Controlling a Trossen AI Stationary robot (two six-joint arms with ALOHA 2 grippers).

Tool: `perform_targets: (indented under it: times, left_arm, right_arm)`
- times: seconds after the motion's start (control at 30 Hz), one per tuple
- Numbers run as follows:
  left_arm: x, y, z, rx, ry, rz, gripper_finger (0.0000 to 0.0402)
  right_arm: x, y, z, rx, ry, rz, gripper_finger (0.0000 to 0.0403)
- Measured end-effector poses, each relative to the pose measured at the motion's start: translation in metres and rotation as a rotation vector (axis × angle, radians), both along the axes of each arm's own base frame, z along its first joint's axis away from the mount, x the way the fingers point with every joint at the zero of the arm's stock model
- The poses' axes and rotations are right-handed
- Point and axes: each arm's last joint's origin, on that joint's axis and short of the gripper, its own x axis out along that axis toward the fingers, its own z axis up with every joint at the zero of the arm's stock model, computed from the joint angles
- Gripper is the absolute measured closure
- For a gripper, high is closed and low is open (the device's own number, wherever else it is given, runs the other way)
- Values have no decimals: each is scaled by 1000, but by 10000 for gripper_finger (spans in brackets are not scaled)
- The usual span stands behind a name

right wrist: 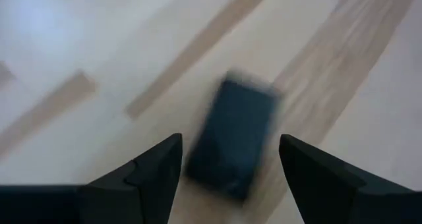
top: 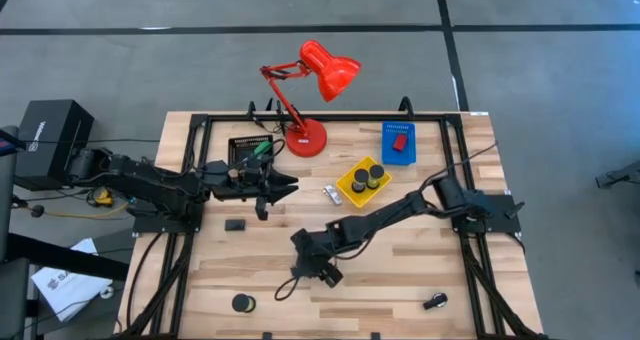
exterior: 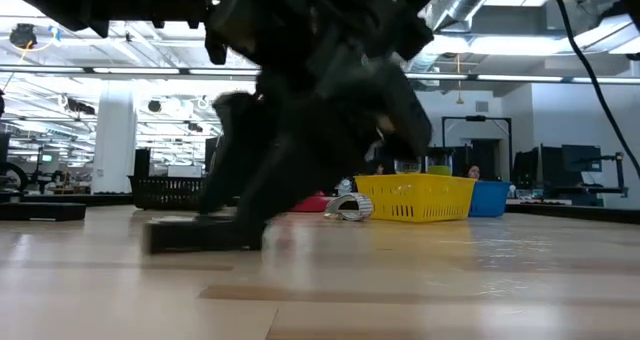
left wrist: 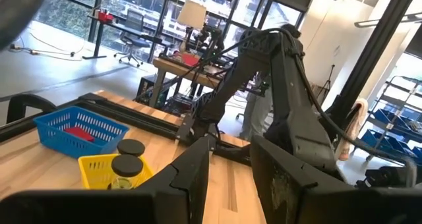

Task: Pick & Place Office items
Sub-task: Put the black digital clock into the blue bin

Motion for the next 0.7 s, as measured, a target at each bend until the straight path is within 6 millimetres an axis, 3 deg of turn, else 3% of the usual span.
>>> perform_targets:
  times: [0.17, 0.7]
  left_arm:
    - [0, 0, 0, 0, 1, 3, 294]
    - [0, 0, 0, 0, 2, 3, 294]
  right_arm:
    - [4, 0, -15, 8, 7, 4, 159]
    - [5, 1, -15, 114, 43, -161, 160]
